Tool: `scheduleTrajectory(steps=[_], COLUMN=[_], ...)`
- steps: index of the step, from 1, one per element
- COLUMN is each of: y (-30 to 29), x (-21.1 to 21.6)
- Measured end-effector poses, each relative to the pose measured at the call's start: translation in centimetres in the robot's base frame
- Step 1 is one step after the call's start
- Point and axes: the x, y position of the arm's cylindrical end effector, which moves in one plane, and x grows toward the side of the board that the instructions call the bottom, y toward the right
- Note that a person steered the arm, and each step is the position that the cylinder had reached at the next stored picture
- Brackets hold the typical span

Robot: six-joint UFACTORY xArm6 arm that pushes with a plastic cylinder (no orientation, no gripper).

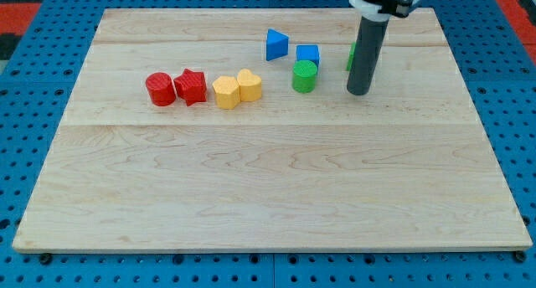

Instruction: Push the green circle along with blue cube slightly up

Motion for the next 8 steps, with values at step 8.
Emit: scheduleTrajectory(steps=[8], y=[-4.6], x=[0.9])
